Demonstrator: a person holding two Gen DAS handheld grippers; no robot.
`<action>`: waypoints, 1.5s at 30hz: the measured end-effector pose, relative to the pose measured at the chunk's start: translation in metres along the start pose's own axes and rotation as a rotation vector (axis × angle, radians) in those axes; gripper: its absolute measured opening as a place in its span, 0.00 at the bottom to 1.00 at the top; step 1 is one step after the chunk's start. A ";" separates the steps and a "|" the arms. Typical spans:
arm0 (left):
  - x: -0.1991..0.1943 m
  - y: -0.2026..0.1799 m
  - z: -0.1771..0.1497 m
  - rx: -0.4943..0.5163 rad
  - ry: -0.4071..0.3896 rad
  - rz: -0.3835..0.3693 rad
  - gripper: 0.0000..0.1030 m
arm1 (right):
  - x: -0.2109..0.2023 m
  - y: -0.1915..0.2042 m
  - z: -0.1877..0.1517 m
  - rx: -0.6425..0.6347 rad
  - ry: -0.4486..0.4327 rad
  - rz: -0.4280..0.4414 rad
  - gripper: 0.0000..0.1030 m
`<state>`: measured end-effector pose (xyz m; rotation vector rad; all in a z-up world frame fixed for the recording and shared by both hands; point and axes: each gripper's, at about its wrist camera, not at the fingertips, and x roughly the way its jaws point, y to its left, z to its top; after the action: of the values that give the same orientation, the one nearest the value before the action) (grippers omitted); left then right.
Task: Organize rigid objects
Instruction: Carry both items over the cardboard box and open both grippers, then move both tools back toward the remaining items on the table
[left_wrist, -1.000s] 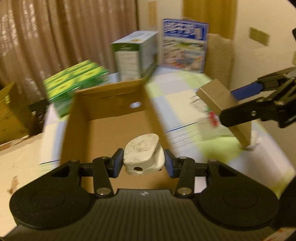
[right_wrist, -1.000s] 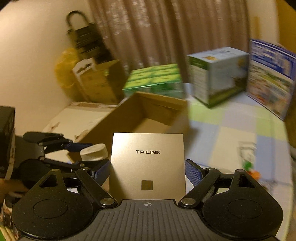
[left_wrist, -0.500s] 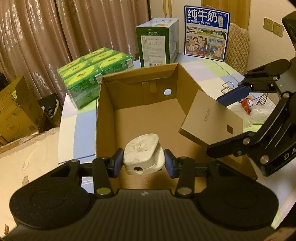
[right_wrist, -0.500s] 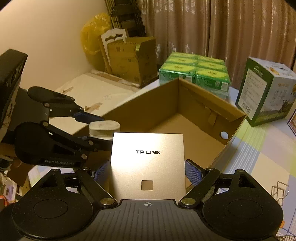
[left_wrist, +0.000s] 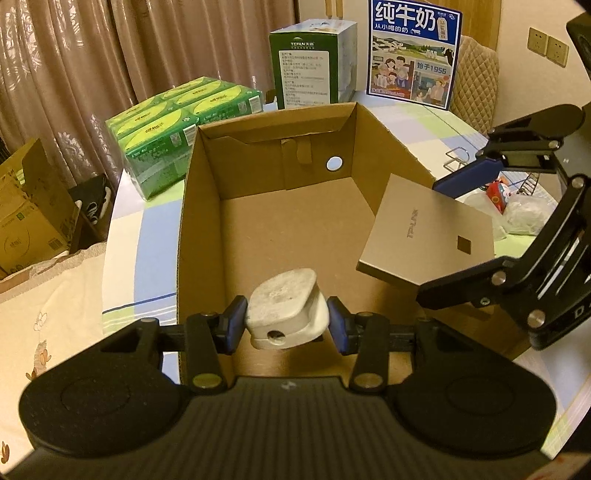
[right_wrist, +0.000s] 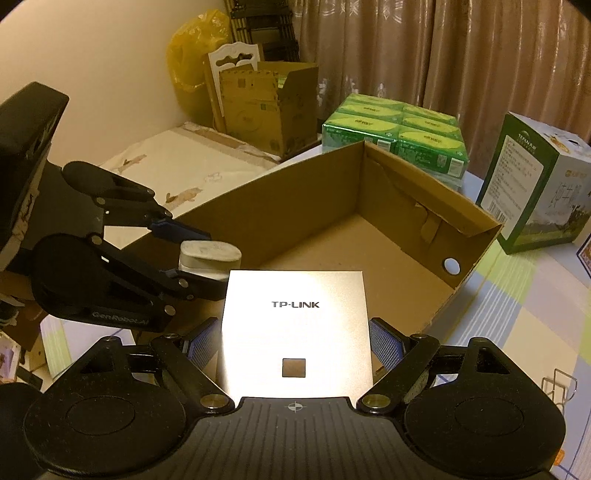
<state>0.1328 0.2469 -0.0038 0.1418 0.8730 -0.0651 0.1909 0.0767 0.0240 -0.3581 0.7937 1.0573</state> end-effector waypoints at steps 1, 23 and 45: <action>-0.001 0.001 0.000 -0.006 -0.006 0.007 0.41 | -0.002 0.001 -0.001 0.003 -0.005 0.000 0.80; -0.024 0.013 -0.003 -0.043 -0.049 0.046 0.44 | -0.005 -0.002 0.009 0.040 -0.056 -0.034 0.80; -0.049 -0.003 -0.010 -0.110 -0.080 0.045 0.50 | -0.061 -0.016 0.004 0.156 -0.217 -0.115 0.84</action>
<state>0.0935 0.2450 0.0277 0.0560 0.7912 0.0196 0.1907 0.0327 0.0699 -0.1510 0.6477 0.9026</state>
